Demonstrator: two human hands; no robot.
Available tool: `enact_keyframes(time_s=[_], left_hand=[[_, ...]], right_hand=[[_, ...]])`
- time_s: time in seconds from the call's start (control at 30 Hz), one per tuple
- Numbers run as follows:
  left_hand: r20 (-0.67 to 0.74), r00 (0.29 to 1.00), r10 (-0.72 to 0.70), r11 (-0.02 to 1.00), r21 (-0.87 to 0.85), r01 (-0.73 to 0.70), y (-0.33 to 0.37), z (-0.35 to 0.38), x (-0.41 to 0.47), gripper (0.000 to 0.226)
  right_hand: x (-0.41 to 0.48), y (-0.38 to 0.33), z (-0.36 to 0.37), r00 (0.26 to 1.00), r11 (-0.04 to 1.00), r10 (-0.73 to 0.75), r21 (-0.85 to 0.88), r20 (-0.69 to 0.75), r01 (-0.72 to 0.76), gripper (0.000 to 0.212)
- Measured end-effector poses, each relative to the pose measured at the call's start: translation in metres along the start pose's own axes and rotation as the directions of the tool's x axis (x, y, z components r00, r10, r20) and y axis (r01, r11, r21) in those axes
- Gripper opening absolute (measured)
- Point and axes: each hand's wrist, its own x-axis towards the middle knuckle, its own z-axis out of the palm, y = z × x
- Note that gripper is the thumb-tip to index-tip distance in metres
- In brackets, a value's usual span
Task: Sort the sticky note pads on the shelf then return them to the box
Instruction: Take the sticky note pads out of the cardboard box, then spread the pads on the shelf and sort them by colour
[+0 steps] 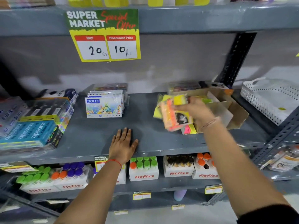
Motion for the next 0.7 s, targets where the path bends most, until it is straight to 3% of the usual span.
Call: enact_keyframes(time_s=[0.07, 0.17, 0.2, 0.3, 0.43, 0.6, 0.63, 0.7], left_hand=[[-0.012, 1.0, 0.007, 1.0, -0.015, -0.007, -0.004, -0.003, 0.001, 0.061], [-0.013, 1.0, -0.023, 1.0, 0.0, 0.023, -0.017, -0.01, 0.003, 0.059], [-0.012, 0.999, -0.036, 0.999, 0.005, 0.036, -0.022, -0.013, 0.004, 0.059], [0.014, 0.998, -0.06, 0.998, 0.027, 0.06, -0.032, -0.016, 0.004, 0.06], [0.006, 0.998, -0.064, 0.998, 0.016, 0.064, -0.033, -0.013, 0.006, 0.061], [0.011, 0.999, -0.054, 0.998, 0.031, 0.053, -0.035, -0.012, 0.005, 0.062], [0.012, 0.999, -0.051, 0.998, 0.032, 0.05, -0.035, -0.012, 0.005, 0.062], [0.007, 0.999, -0.041, 0.999, 0.036, 0.041, -0.034, -0.013, 0.005, 0.062]], right_hand=[[0.001, 0.021, 0.026, 0.987, 0.989, 0.139, -0.052, 0.084, -0.135, 0.021], [0.012, 0.052, 0.042, 0.971, 0.954, 0.237, -0.19, -0.003, -0.233, 0.06], [0.016, 0.058, 0.043, 0.969, 0.948, 0.247, -0.202, -0.024, -0.246, 0.064], [0.022, 0.067, 0.042, 0.978, 0.906, 0.19, -0.367, -0.091, -0.21, 0.057], [0.022, 0.064, 0.041, 0.982, 0.764, 0.008, -0.633, -0.187, -0.127, 0.05], [0.017, 0.051, 0.037, 0.996, 0.661, -0.072, -0.75, -0.046, 0.013, 0.051], [0.017, 0.045, 0.033, 0.997, 0.651, -0.077, -0.756, 0.028, 0.072, 0.056], [0.016, 0.032, 0.027, 0.967, 0.528, 0.008, -0.823, 0.253, 0.211, 0.077]])
